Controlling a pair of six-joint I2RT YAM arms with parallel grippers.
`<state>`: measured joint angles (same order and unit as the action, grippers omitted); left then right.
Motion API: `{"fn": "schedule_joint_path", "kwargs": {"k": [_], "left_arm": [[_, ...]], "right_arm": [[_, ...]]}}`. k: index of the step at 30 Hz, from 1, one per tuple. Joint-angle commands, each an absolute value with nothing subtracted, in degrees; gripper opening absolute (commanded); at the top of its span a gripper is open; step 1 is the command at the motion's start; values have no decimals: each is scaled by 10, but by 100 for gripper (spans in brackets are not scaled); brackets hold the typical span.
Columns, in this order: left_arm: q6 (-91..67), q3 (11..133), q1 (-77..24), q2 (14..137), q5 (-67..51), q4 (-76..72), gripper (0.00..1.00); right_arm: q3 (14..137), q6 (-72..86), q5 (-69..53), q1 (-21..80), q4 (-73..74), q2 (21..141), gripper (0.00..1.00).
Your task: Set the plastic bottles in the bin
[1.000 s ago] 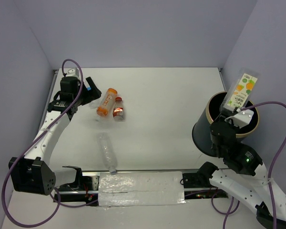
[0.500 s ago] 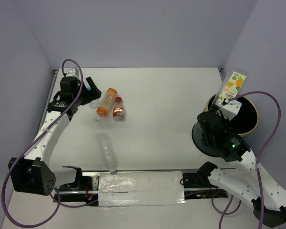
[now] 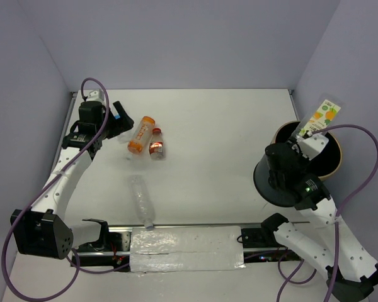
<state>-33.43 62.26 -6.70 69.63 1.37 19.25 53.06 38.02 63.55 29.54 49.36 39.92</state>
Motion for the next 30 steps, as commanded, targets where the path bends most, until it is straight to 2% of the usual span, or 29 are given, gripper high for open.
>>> {"fn": "schedule_joint_path", "kwargs": {"k": [1,9,12,13,15,16,24,30], "left_arm": [[-336,628,-70,686,11,173,99],[-337,633,-70,695,6,171,99],[-337,633,-72,699,6,170,99],[-337,634,-72,700,5,170,99],[-338,635,-72,701,4,170,99],[-339,635,-72,703,4,169,99],[-343,629,-76,701,5,167,99],[-341,626,-76,699,13,170,99]], "right_arm": [[541,368,675,275,489,398,2],[518,344,649,245,454,389,5],[506,347,641,244,453,385,22],[503,347,639,244,453,383,36],[502,343,634,243,450,380,52],[502,340,633,243,448,379,63],[511,331,636,243,447,399,88],[521,332,638,243,454,409,93]]}}
